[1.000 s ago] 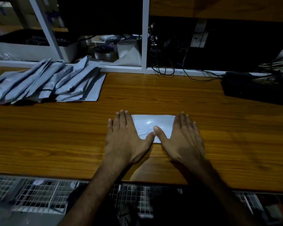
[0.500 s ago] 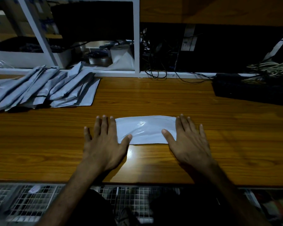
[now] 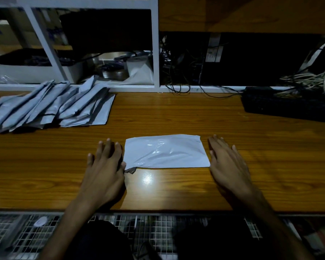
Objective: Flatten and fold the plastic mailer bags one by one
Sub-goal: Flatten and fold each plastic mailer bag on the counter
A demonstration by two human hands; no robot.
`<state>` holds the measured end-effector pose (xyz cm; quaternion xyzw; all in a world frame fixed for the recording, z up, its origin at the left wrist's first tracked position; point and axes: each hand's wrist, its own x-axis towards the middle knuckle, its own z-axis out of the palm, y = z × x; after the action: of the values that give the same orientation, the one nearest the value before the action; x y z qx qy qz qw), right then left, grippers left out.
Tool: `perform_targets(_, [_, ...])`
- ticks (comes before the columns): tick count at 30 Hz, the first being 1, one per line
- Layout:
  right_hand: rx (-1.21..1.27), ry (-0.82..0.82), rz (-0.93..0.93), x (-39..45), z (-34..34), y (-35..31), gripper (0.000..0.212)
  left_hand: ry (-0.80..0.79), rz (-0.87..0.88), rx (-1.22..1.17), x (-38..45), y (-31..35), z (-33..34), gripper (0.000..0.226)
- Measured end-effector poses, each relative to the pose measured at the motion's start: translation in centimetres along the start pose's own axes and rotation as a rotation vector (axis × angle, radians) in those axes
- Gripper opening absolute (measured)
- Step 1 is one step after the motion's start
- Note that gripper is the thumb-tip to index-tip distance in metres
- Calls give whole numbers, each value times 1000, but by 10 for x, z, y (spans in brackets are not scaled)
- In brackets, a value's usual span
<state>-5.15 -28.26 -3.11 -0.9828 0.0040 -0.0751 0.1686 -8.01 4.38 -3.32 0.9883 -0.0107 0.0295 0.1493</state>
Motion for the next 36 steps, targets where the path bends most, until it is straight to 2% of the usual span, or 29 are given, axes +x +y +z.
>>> perform_targets(2, [80, 65, 30, -1, -4, -6, 47, 54, -8, -55, -1, 4, -4, 60])
perform_targets(5, [162, 130, 42, 1, -10, -24, 42, 176, 19, -128, 0, 21, -6, 57])
perform_targets(7, [183, 120, -10, 4, -11, -44, 41, 203, 66, -141, 7, 39, -5, 54])
perform_targets(13, [145, 13, -227, 25, 5, -105, 39, 191, 164, -110, 47, 91, 4, 43])
perform_targets(20, [53, -24, -228, 42, 28, -106, 38, 90, 124, 25, 72, 87, 23, 46])
perform_targets(26, [-82, 6, -271, 33, 37, -102, 70, 22, 112, 204, 64, 85, 28, 77])
perform_targets(30, [-174, -35, -280, 34, 39, -97, 52, 1, 75, 249, 62, 82, 31, 66])
perform_targets(36, [-205, -36, -242, 35, 44, -93, 55, -6, 49, 242, 59, 75, 32, 65])
